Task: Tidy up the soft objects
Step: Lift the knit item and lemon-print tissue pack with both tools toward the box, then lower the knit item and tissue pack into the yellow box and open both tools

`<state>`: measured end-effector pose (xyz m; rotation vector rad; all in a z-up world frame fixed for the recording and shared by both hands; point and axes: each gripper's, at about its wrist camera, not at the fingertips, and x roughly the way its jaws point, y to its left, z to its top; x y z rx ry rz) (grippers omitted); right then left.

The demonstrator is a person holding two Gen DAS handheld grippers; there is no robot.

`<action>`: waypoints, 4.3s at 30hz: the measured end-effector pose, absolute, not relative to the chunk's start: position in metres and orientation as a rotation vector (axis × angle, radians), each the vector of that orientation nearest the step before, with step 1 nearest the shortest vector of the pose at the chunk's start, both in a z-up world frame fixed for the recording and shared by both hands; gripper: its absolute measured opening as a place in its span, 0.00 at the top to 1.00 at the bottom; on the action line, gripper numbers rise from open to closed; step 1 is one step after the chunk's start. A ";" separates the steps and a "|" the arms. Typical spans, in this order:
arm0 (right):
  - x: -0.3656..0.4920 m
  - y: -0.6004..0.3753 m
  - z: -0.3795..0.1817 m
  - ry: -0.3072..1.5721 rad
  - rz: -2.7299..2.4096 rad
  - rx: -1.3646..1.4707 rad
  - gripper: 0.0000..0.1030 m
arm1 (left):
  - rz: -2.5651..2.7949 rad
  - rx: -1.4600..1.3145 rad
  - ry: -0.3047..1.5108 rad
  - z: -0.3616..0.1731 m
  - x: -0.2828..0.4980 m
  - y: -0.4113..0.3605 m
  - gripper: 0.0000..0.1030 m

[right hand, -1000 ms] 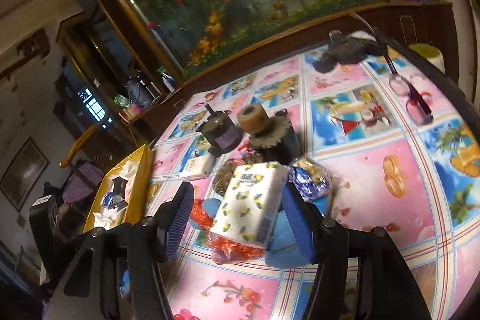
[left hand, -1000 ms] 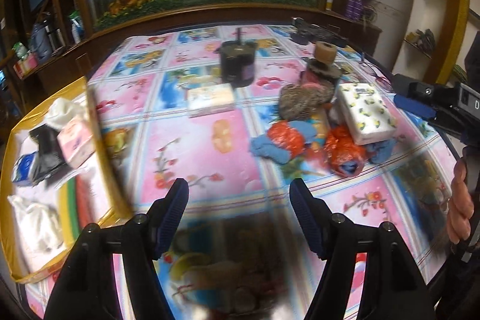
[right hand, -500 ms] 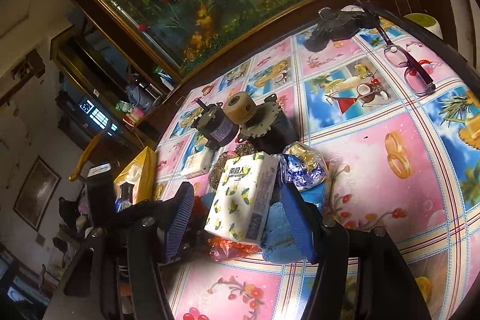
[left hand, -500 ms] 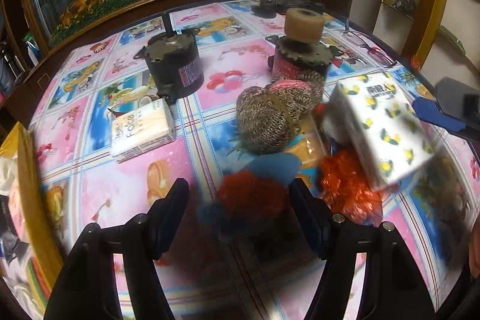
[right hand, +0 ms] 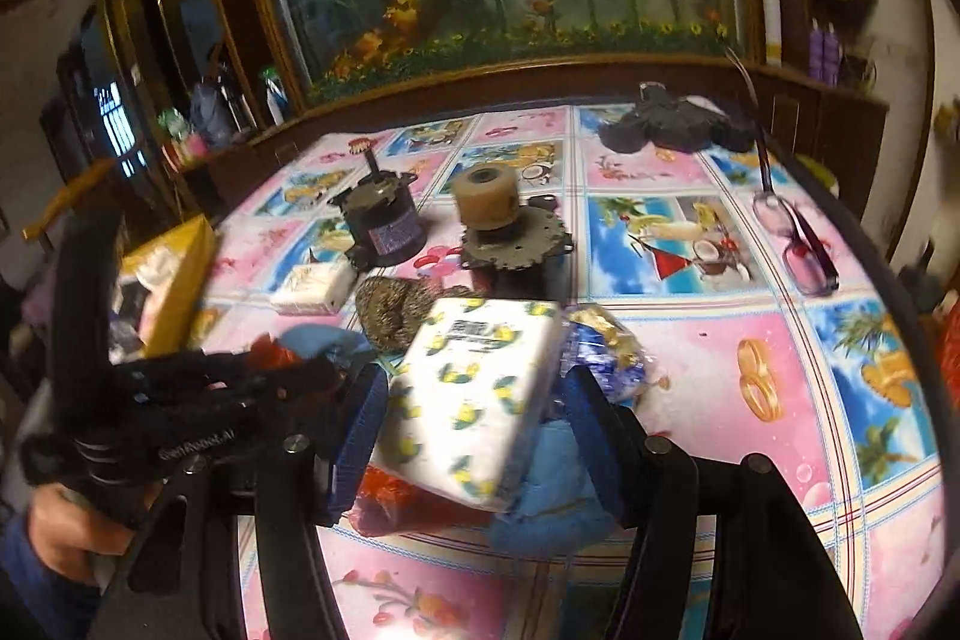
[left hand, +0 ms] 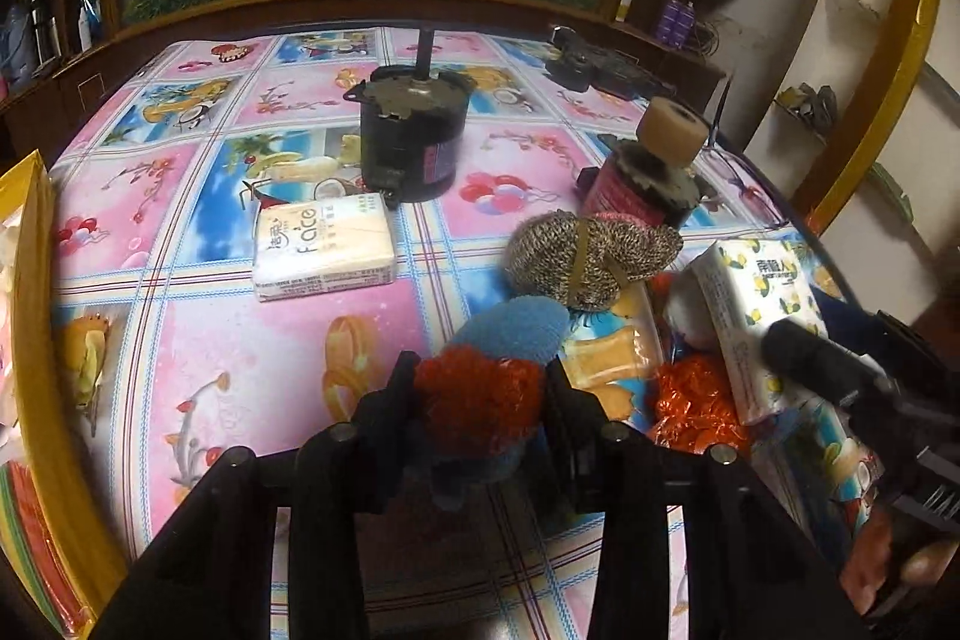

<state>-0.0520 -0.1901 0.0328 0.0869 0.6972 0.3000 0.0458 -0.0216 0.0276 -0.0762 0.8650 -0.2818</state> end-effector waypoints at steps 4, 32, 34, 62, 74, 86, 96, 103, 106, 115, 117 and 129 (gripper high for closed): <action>-0.048 -0.163 0.028 0.695 0.172 -0.051 0.32 | -0.271 -0.055 0.832 0.034 0.039 -0.020 0.63; -0.061 -0.157 0.037 0.547 0.275 0.016 0.43 | -0.285 -0.145 0.794 0.046 0.036 0.000 0.63; -0.062 -0.156 0.037 0.541 0.271 0.012 0.43 | -0.284 -0.148 0.790 0.047 0.036 0.000 0.63; -0.074 -0.132 0.048 0.499 0.330 0.037 0.43 | -0.117 -0.149 0.548 0.087 -0.004 0.034 0.63; -0.084 -0.109 0.048 0.498 0.401 0.056 0.43 | -0.115 -0.168 0.521 0.103 -0.050 0.046 0.63; -0.099 -0.100 0.051 0.516 0.478 0.078 0.43 | -0.018 -0.210 0.512 0.111 -0.086 0.094 0.63; -0.083 -0.033 0.079 0.642 0.724 0.124 0.42 | 0.081 -0.276 0.577 0.119 -0.094 0.188 0.63; -0.055 0.050 0.104 0.723 0.849 0.058 0.42 | 0.159 -0.300 0.706 0.114 -0.062 0.272 0.63; -0.035 0.090 0.106 0.762 0.868 0.036 0.42 | 0.192 -0.318 0.755 0.107 -0.041 0.295 0.63; 0.027 0.177 0.079 0.893 0.862 0.033 0.42 | 0.246 -0.388 0.880 0.072 0.016 0.343 0.63; 0.036 0.192 0.071 0.911 0.851 0.031 0.42 | 0.266 -0.401 0.882 0.067 0.019 0.349 0.63; 0.052 0.224 0.049 0.915 0.793 -0.024 0.40 | 0.273 -0.438 0.874 0.066 0.022 0.360 0.36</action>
